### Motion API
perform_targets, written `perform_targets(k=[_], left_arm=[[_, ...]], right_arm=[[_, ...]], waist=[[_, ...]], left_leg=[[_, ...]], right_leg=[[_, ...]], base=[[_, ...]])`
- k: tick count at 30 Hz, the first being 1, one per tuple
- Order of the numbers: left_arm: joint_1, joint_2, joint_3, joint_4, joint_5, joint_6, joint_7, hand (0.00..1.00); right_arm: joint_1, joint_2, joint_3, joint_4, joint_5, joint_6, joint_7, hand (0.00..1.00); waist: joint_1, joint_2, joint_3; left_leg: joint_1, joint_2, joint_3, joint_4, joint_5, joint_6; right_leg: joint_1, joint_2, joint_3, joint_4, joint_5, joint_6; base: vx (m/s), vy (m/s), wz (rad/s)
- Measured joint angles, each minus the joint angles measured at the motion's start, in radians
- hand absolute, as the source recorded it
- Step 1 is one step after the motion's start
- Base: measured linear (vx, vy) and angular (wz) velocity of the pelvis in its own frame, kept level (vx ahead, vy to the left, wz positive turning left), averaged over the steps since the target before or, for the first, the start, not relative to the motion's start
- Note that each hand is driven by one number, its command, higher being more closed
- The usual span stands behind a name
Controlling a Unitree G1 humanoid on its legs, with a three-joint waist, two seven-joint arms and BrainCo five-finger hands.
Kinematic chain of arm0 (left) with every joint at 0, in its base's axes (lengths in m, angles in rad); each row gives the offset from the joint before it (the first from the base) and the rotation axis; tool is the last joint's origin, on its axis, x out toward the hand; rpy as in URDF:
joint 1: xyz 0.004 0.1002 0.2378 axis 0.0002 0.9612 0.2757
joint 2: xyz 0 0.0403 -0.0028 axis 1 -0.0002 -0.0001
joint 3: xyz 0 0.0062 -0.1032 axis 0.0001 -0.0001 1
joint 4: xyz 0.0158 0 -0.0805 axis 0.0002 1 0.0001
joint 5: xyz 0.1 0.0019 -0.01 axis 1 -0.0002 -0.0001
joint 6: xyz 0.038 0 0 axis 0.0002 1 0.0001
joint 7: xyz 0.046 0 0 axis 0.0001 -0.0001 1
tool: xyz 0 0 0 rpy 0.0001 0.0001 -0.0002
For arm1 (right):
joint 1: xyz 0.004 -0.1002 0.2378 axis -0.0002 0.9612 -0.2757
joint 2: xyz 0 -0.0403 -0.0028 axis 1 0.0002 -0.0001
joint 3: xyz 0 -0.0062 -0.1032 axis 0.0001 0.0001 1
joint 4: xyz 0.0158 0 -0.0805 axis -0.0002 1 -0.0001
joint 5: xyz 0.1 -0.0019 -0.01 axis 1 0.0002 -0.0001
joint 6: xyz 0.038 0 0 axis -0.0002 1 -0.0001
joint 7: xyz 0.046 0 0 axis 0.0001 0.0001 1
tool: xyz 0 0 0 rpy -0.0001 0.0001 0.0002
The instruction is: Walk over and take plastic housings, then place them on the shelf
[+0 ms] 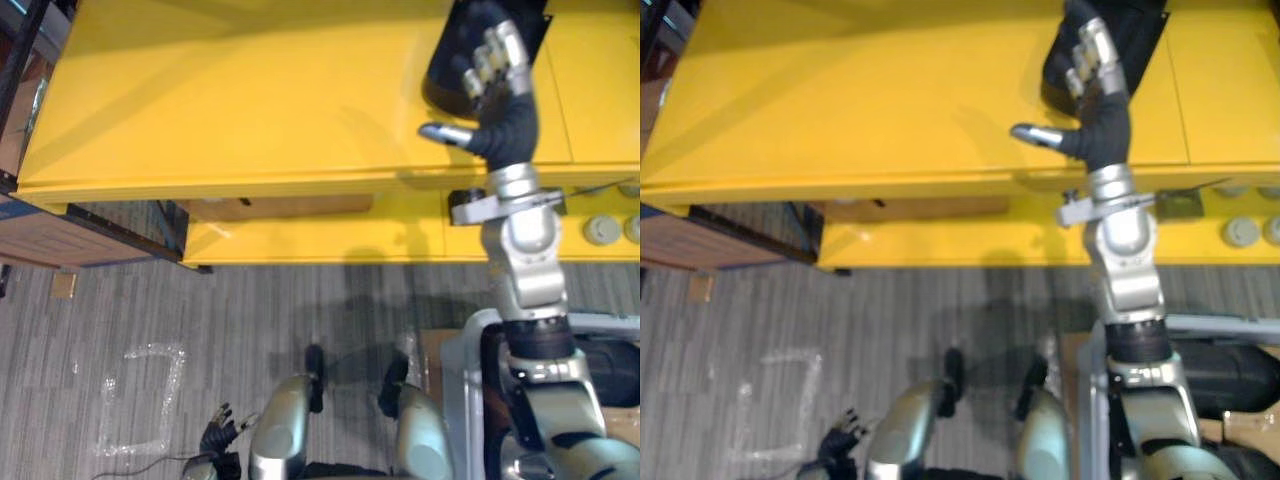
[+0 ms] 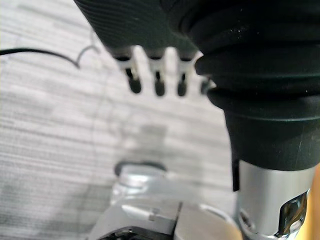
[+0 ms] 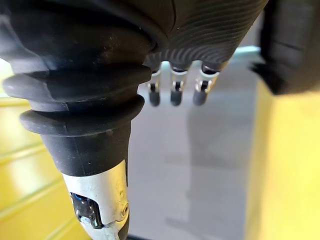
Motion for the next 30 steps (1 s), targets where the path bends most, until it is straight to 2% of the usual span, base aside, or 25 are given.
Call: perform_targets(k=[6,14,20,25,30], left_arm=[[-0.006,-0.002,-0.002,0.008,-0.001,-0.001,0.014,0.00],[-0.011,-0.003,-0.003,0.016,-0.002,0.001,0.031,0.00],[-0.011,-0.005,-0.023,0.017,-0.003,0.000,0.033,0.00],[-0.012,-0.006,-0.031,0.016,-0.003,0.000,0.033,0.00],[-0.016,-0.020,-0.040,0.014,-0.002,0.001,0.032,0.00]], right_arm=[[-0.006,0.047,0.023,0.037,-0.015,0.010,-0.045,0.00],[-0.129,0.064,0.058,0.210,-0.018,0.012,-0.094,0.00],[-0.190,0.078,0.087,0.294,-0.044,0.057,-0.132,0.00],[-0.232,0.083,0.099,0.348,-0.050,0.076,-0.158,0.00],[-0.281,0.079,0.098,0.388,-0.058,0.096,-0.244,0.00]], waist=[[0.002,0.000,0.000],[0.007,0.000,0.000],[0.011,0.003,0.001],[0.013,0.015,-0.001],[0.012,0.047,-0.002]], left_leg=[[0.002,-0.009,-0.002,-0.010,0.003,0.000],[0.001,-0.020,-0.013,-0.009,0.005,0.004],[-0.001,-0.029,-0.036,-0.013,0.012,0.004],[0.002,-0.034,-0.041,-0.029,0.025,0.004],[0.002,-0.040,-0.049,-0.038,0.032,0.004]], right_leg=[[-0.004,-0.009,-0.003,0.004,-0.002,0.001],[-0.004,-0.019,-0.010,0.013,-0.009,0.002],[-0.001,-0.032,-0.030,0.034,-0.023,0.003],[-0.001,-0.036,-0.036,0.035,-0.024,0.003],[-0.002,-0.042,-0.044,0.036,-0.025,0.004]], base=[[0.05,0.004,0.03],[0.02,0.008,0.03],[-0.02,0.001,0.12],[0.00,0.003,0.04],[0.01,0.012,0.06]])
